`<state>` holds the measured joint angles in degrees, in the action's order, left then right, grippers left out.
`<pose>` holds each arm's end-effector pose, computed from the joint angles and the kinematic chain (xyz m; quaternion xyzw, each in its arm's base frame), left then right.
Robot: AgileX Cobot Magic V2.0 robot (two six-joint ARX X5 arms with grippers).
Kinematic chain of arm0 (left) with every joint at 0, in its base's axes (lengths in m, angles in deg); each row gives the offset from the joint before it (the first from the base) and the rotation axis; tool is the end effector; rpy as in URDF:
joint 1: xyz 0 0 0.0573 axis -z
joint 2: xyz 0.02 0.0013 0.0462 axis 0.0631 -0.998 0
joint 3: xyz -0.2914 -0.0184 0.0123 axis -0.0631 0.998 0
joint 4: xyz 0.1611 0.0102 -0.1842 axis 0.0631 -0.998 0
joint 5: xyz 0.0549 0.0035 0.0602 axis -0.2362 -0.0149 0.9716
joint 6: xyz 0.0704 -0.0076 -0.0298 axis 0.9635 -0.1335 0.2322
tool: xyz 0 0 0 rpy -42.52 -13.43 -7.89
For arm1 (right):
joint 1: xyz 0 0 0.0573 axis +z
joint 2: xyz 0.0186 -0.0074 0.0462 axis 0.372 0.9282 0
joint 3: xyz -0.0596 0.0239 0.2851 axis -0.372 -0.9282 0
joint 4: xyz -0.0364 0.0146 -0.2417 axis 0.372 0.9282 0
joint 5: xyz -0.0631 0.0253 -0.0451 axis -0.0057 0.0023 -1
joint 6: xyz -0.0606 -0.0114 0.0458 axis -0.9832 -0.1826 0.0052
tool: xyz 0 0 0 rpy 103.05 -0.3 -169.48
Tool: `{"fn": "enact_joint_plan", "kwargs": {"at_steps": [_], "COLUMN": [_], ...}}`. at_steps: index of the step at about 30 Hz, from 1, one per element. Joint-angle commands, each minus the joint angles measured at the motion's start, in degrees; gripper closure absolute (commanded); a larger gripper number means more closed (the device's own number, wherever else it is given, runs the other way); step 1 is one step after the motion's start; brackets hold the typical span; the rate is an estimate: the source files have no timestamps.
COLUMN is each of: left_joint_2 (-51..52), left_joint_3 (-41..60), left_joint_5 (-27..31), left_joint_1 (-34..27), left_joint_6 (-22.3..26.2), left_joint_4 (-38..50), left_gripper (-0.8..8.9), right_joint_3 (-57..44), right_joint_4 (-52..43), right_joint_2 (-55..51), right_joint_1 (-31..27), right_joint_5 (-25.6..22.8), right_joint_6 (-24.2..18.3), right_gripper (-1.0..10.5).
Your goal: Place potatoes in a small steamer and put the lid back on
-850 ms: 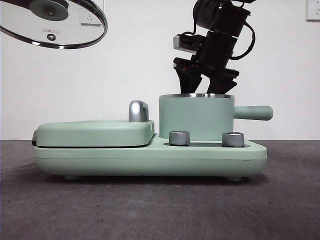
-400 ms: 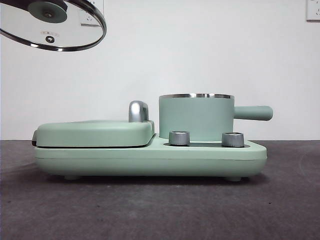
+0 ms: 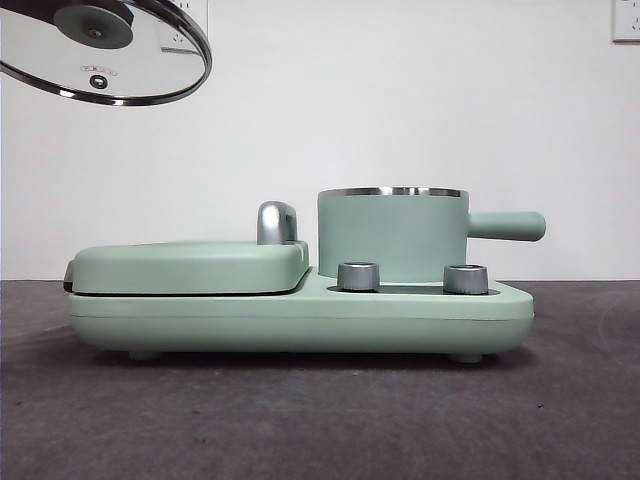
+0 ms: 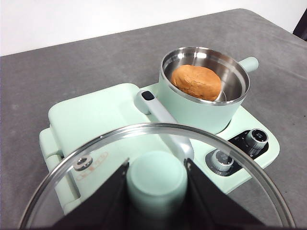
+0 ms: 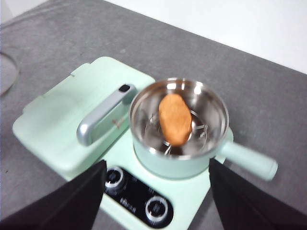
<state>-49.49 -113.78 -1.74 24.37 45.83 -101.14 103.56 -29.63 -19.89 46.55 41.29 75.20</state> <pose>0.1760 -0.0814 0.3487 0.0186 0.1987 -0.2849 0.9375 0.1781 0.0926 0.3912 -0.0450 0.2297 0.2844 0.9297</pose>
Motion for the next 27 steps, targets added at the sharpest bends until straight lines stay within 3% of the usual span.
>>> {"fn": "enact_joint_plan", "kwargs": {"at_steps": [1, 5, 13, 19, 27], "left_joint_2": [-0.02, -0.20, -1.70, -5.29, -14.19], "left_joint_3": [-0.98, -0.98, -0.98, -1.03, -1.16], "left_joint_5": [-0.13, -0.13, -0.11, 0.28, 5.92], "left_joint_1": [0.26, 0.35, 2.95, 7.19, 12.33], "left_joint_6": [0.22, 0.61, 6.25, 6.21, 6.19], "left_joint_4": [1.60, 1.81, 4.09, 13.46, 29.66], "left_gripper": [8.04, 8.04, 8.04, 8.04, 8.04], "right_joint_3": [-4.83, -11.45, -19.71, -20.92, -20.94], "right_joint_4": [-1.55, -1.55, -0.90, 1.95, 5.60], "right_joint_2": [-4.37, -11.69, -23.91, -28.76, -32.13], "right_joint_1": [0.35, 0.35, 0.35, 0.33, 0.33], "right_joint_5": [0.04, 0.02, -0.22, -0.59, -4.61], "right_joint_6": [3.19, 6.05, 12.85, 14.29, 14.21], "right_gripper": [6.1, 6.1, 6.2, 6.2, 6.2]}}
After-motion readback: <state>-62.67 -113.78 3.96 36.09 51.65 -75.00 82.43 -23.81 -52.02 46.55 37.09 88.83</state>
